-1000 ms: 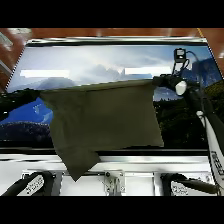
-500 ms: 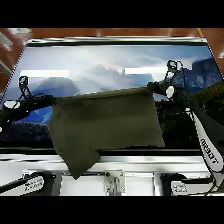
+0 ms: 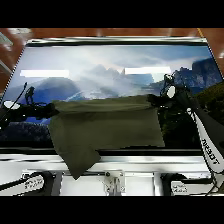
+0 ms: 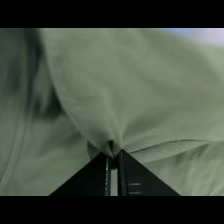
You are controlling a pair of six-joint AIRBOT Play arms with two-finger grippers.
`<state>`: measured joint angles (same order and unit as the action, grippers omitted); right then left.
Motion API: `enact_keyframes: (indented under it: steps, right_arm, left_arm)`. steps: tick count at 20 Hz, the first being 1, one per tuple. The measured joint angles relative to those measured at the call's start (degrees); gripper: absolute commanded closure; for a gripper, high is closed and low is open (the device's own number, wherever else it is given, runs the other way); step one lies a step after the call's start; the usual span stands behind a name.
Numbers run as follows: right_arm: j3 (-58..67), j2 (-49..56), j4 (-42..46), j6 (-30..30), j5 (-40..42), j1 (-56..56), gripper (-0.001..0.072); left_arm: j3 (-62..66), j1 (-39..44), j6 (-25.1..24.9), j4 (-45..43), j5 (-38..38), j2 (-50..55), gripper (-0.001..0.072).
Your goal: Fold the shirts.
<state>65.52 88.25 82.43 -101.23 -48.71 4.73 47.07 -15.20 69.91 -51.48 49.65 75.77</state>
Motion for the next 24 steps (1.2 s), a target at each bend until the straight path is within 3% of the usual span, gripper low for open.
enact_keyframes:
  steps: [1,2,3,6,9,11,12,16,19,24]
  right_arm:
    - [-0.02,0.00,0.00,-0.15,-1.03,0.00,0.0439]
    - [0.00,-0.02,0.00,-0.15,-1.64,0.00,0.0142]
    - [0.09,-0.22,0.02,-0.13,-2.47,-0.02,0.0045]
    - [1.57,-2.49,1.40,1.66,-6.69,0.00,0.0054]
    - [3.32,-7.39,11.10,3.54,-15.19,-0.28,0.0060]
    - [3.37,-10.93,16.61,5.14,-21.27,-2.86,0.0060]
    - [2.56,-12.41,16.98,6.36,-23.67,-5.14,0.0059]
    - [-4.57,-17.09,5.77,13.51,-28.37,-17.42,0.0059]
    - [-9.46,-18.43,-3.67,17.92,-28.87,-23.58,0.0059]
    - [-13.05,-19.04,-10.21,20.61,-27.67,-26.40,0.0059]
  left_arm:
    - [0.02,-0.07,1.75,-1.44,0.61,0.15,0.0313]
    - [0.24,-0.13,3.41,-2.73,1.14,0.26,0.0238]
    - [0.79,-0.24,4.96,-3.61,1.84,0.33,0.0238]
    - [4.94,-1.92,7.13,-5.66,7.04,-0.02,0.0238]
    - [9.90,-5.60,8.33,-8.68,16.41,-2.45,0.0236]
    - [9.53,-8.57,8.87,-11.96,22.84,-5.73,0.0056]
    - [7.58,-10.16,9.05,-13.46,25.27,-7.78,0.0035]
    - [-8.33,-16.15,7.67,-15.13,29.88,-16.06,0.0036]
    - [-17.14,-17.29,6.23,-12.92,27.98,-17.86,0.0038]
    - [-21.29,-13.81,5.40,-10.16,23.76,-14.43,0.0043]
